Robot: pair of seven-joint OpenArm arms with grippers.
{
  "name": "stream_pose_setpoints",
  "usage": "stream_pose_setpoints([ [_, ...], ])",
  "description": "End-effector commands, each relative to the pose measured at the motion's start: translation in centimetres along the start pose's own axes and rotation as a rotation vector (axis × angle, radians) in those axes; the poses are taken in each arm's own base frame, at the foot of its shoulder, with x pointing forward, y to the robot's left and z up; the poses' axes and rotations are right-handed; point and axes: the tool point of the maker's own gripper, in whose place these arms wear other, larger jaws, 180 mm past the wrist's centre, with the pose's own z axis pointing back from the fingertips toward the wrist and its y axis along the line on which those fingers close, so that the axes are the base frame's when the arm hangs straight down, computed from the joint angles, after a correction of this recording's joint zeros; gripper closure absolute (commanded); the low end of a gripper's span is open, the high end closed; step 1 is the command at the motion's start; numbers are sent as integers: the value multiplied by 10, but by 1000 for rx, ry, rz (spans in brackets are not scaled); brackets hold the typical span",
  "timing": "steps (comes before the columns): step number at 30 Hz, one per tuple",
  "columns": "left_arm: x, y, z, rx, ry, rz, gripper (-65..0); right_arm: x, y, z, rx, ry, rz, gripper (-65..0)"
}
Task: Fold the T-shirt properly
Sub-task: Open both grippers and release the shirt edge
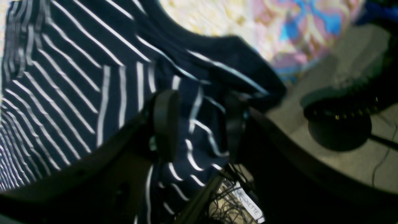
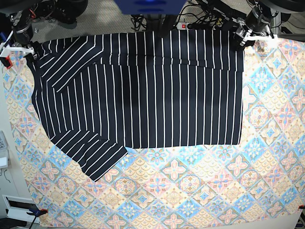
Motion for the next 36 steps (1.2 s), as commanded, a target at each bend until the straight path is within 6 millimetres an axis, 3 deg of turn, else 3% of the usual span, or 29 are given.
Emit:
stream_pose_setpoints([
  [1,8,-6,6,-17,-19,-23,-254,14,3,4,12,-38,22,-241],
  [5,7,-10,7,-24,-18,-30,-254,15,-5,11,-5,-40,24,-241],
  [13,-21,15,25,44,71,-14,-254,4,-33,31,-80,4,-30,-241],
  [17,-6,30,38,86,30,-11,-254,17,-29,37,-75,-24,-11,-241],
  [21,-1,28,38,82,19,-14,-254,34,-11,43,-43,-71,33,-241],
  [24,2,18,37,36,7,26,-254,46,4,48,-16,-106,66,-241],
  [28,13,-14,40,-51,-22,4,-254,51,10,48,-3,-118,83,-241],
  [33,26,-44,38,-118,-58,-43,-254,65,27,40,39,-154,80,-241],
  [36,36,-55,31,-147,-83,-53,-254,68,47,30,87,-127,109,-241],
])
